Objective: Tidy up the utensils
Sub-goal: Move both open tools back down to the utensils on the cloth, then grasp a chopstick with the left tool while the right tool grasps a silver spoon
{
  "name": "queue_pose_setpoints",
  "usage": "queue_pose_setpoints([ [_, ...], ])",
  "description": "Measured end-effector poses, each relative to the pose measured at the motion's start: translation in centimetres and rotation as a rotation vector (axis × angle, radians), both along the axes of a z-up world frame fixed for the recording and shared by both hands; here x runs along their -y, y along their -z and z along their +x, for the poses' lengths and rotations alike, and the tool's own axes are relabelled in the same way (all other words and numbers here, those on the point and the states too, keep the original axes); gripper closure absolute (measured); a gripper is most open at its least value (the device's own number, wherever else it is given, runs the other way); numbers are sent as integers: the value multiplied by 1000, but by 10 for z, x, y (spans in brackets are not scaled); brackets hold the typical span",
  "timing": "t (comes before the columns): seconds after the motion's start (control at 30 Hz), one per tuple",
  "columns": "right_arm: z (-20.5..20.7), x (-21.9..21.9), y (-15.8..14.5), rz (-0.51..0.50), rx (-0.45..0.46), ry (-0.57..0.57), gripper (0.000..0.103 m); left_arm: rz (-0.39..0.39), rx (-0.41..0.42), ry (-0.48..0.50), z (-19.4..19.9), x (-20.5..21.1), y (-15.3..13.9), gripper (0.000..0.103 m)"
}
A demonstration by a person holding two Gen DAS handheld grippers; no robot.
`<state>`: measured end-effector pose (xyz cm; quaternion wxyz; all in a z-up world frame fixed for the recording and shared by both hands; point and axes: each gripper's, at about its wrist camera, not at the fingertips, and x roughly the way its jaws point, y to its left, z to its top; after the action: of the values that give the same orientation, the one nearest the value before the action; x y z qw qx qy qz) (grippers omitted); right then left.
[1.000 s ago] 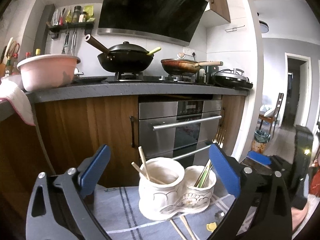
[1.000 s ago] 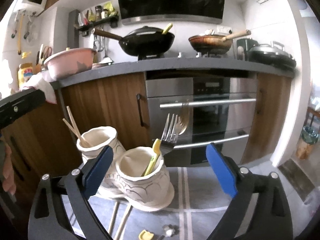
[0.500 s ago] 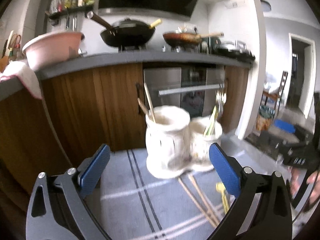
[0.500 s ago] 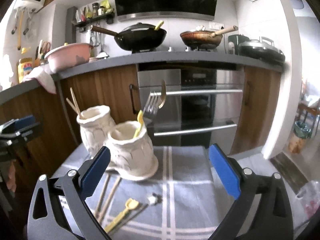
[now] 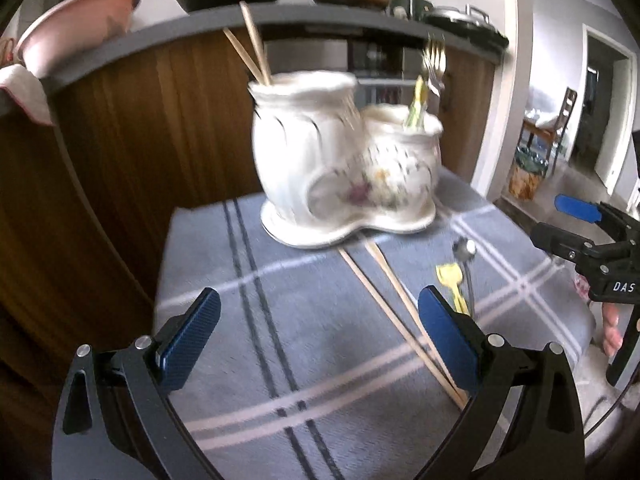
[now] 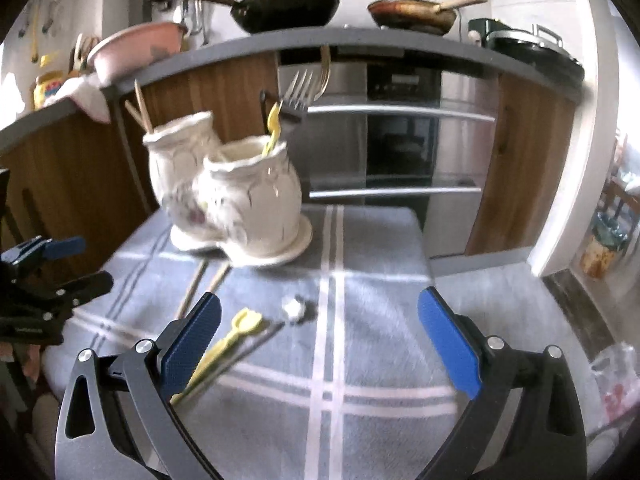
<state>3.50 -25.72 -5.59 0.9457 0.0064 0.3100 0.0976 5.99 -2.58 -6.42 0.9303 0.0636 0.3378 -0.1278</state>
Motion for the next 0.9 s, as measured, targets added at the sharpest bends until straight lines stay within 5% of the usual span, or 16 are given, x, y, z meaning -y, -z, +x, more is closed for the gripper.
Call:
queue_pose_setpoints([
  [0.27,1,-1,12,-6,-42,-5,5,49,-84,9,10,26,26,6],
  [0.57,4,-3,15,-15,-59,-12,5,53,-167,0,18,36,42,28],
  [0.73,8,-8,18,-27,-78,-7,7,27,-201,38,17,40,45,50],
  [0.9,15,-18,23,-28,-127,-34,22,3,-221,104,13,41,42,91],
])
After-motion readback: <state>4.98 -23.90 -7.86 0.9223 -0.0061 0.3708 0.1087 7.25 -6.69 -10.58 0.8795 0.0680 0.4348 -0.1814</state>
